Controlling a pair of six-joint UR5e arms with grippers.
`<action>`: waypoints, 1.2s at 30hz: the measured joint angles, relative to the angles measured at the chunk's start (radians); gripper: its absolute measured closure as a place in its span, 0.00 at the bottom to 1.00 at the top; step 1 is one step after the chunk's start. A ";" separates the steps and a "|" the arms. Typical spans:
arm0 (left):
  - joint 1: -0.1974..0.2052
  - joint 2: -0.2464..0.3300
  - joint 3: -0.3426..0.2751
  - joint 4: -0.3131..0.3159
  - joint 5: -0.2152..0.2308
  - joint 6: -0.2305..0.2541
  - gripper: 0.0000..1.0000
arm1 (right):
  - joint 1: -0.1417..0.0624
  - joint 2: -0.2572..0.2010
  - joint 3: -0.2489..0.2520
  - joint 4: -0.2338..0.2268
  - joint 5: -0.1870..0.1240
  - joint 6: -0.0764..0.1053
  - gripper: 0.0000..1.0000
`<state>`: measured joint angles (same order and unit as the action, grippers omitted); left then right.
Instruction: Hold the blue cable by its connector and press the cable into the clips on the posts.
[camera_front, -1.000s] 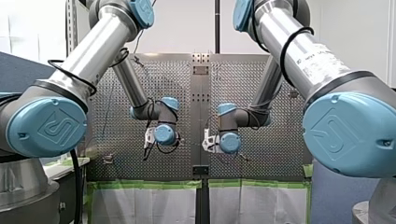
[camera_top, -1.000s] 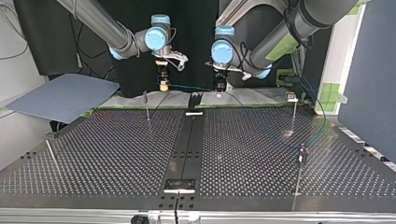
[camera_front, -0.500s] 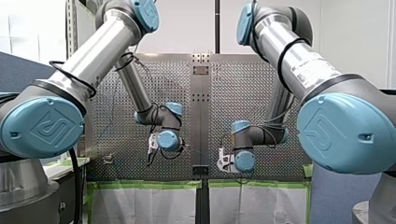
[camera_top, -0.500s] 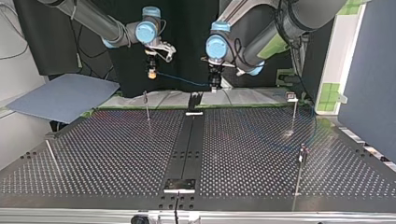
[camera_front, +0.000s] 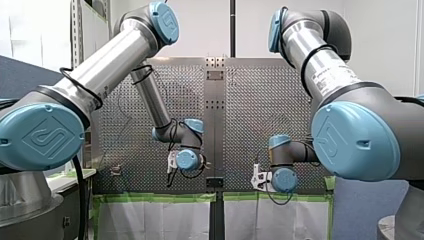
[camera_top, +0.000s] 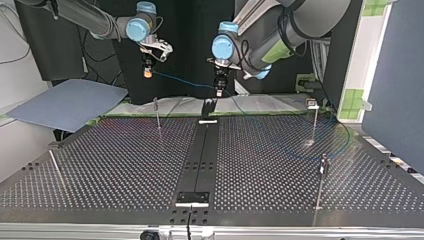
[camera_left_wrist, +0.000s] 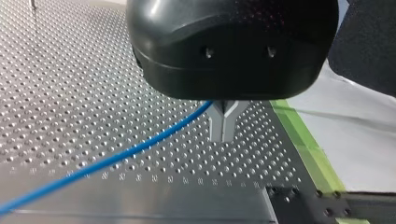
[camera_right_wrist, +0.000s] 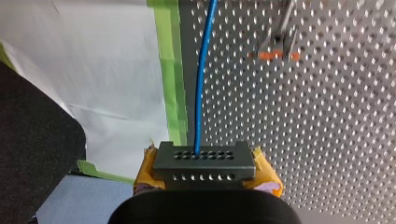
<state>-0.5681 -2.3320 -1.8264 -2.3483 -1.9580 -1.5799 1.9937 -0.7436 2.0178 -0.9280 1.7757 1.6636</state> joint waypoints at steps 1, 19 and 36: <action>-0.004 0.000 0.002 0.000 0.000 -0.001 1.00 | -0.009 0.000 0.001 -0.002 -0.008 0.001 1.00; -0.145 -0.139 0.147 -0.077 -0.054 -0.049 1.00 | -0.182 0.000 -0.034 -0.073 -0.125 0.024 1.00; -0.193 -0.253 0.334 -0.082 -0.078 -0.092 1.00 | -0.268 0.045 -0.094 -0.070 -0.207 -0.012 1.00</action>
<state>-0.7611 -2.5851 -1.4920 -2.4306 -2.0365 -1.6720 1.7258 -0.6985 1.9237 -0.9980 1.5687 1.6518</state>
